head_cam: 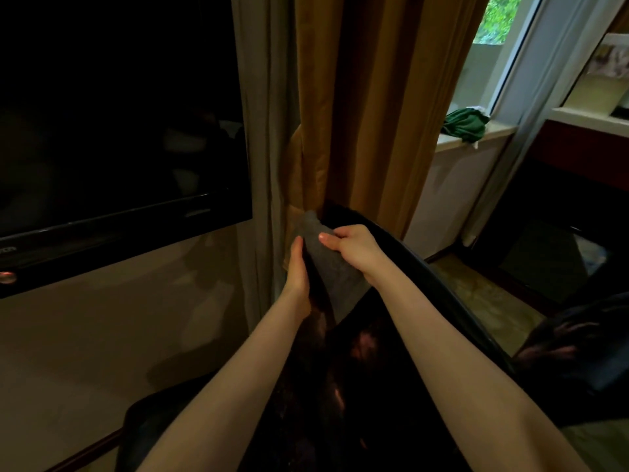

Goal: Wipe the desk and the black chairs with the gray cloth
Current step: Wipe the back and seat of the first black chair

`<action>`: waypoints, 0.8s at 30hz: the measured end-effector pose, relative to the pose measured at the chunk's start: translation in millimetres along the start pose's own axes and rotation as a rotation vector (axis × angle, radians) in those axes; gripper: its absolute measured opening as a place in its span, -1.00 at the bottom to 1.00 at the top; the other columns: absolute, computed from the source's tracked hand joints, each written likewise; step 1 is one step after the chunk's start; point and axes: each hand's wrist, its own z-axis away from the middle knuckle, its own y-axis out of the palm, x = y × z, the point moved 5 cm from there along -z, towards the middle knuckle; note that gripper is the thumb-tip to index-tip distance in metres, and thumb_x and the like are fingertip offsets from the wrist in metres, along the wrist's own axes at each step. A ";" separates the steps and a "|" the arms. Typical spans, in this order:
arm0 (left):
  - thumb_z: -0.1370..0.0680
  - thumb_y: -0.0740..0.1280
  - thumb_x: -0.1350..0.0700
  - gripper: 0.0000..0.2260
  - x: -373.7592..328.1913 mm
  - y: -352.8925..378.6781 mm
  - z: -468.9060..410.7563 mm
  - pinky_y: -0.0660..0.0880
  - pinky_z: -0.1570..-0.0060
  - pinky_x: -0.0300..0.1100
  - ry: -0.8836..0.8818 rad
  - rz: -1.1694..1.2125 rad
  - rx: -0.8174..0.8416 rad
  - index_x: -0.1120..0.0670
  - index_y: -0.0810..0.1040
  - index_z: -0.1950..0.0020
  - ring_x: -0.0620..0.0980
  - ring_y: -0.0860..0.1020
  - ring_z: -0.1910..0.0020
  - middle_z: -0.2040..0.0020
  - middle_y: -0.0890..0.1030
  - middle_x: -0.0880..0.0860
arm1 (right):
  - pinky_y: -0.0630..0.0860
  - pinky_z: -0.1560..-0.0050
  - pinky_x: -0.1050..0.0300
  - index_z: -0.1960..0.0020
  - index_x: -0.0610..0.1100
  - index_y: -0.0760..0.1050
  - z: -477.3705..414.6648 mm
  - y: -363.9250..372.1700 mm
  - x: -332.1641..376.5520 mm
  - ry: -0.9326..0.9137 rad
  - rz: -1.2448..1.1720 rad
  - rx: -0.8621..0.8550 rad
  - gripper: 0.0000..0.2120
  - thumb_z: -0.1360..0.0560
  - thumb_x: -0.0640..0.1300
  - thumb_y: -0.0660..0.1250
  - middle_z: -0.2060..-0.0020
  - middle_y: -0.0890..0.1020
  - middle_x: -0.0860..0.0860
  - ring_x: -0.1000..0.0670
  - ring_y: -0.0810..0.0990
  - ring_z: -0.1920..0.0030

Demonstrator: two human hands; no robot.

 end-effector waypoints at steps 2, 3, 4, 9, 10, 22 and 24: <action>-0.53 0.06 -0.31 -0.40 -2.6 0.2 0.7 0.48 -0.05 -0.05 -0.004 -0.016 0.004 0.11 0.47 -0.30 0.09 0.52 -0.12 -0.17 0.55 0.16 | 0.58 -0.05 0.02 -0.08 -0.26 0.59 -1.1 -2.5 1.1 0.011 -0.038 -0.004 -0.75 -0.54 -0.10 0.31 0.04 0.66 -0.18 -0.10 0.64 0.05; -0.52 0.07 -0.32 -0.39 -4.7 3.7 3.7 0.47 -0.10 -0.04 -0.006 -0.013 0.026 0.11 0.48 -0.31 0.10 0.52 -0.15 -0.19 0.55 0.17 | 0.58 -0.01 0.05 -0.08 -0.27 0.59 -0.6 -2.1 0.8 0.031 -0.083 -0.005 -0.75 -0.55 -0.11 0.30 0.03 0.65 -0.18 -0.09 0.63 0.07; -0.52 0.09 -0.32 -0.39 -6.3 8.7 5.8 0.47 -0.12 -0.03 -0.006 -0.006 0.056 0.11 0.50 -0.29 0.11 0.52 -0.16 -0.19 0.56 0.18 | 0.58 0.02 0.08 -0.10 -0.28 0.58 1.2 -0.6 0.2 0.057 -0.137 0.009 -0.75 -0.55 -0.12 0.30 0.03 0.65 -0.17 -0.08 0.63 0.08; -0.51 0.14 -0.31 -0.43 -7.9 14.5 4.1 0.48 -0.11 -0.04 0.013 0.113 0.034 0.15 0.56 -0.16 0.10 0.55 -0.08 -0.08 0.60 0.20 | 0.54 -0.09 0.02 -0.20 -0.25 0.54 3.7 9.5 4.6 -0.014 -0.051 -0.028 -0.68 -0.55 -0.06 0.28 -0.05 0.62 -0.15 -0.12 0.60 -0.08; -0.48 0.16 -0.34 -0.38 -7.4 11.4 3.9 0.45 -0.19 -0.01 0.022 0.108 -0.009 0.13 0.54 -0.24 0.11 0.53 -0.14 -0.15 0.58 0.20 | 0.54 -0.07 0.03 -0.21 -0.21 0.53 3.3 5.7 10.8 -0.101 0.123 -0.093 -0.67 -0.56 -0.03 0.27 -0.05 0.62 -0.12 -0.11 0.59 -0.08; -0.39 0.45 0.34 -0.40 -30.8 -35.5 5.2 0.48 -0.03 -0.27 0.222 -0.715 0.029 0.18 0.34 -0.39 -0.03 0.52 -0.13 -0.29 0.49 0.16 | 0.47 -0.02 -0.05 -0.15 -0.09 0.52 10.3 -23.9 40.0 -0.655 0.896 -0.135 -0.78 -0.57 -0.05 0.21 -0.04 0.55 0.00 -0.07 0.52 -0.10; -0.39 0.48 0.25 -0.50 -32.2 -40.1 9.2 0.54 0.12 -0.33 0.168 -0.725 -0.017 0.18 0.44 -0.30 -0.07 0.57 0.02 -0.19 0.57 0.13 | 0.49 0.04 -0.03 -0.15 -0.11 0.53 11.7 -24.5 38.3 -0.703 0.901 -0.201 -0.77 -0.57 -0.07 0.21 -0.02 0.55 -0.02 -0.07 0.53 -0.06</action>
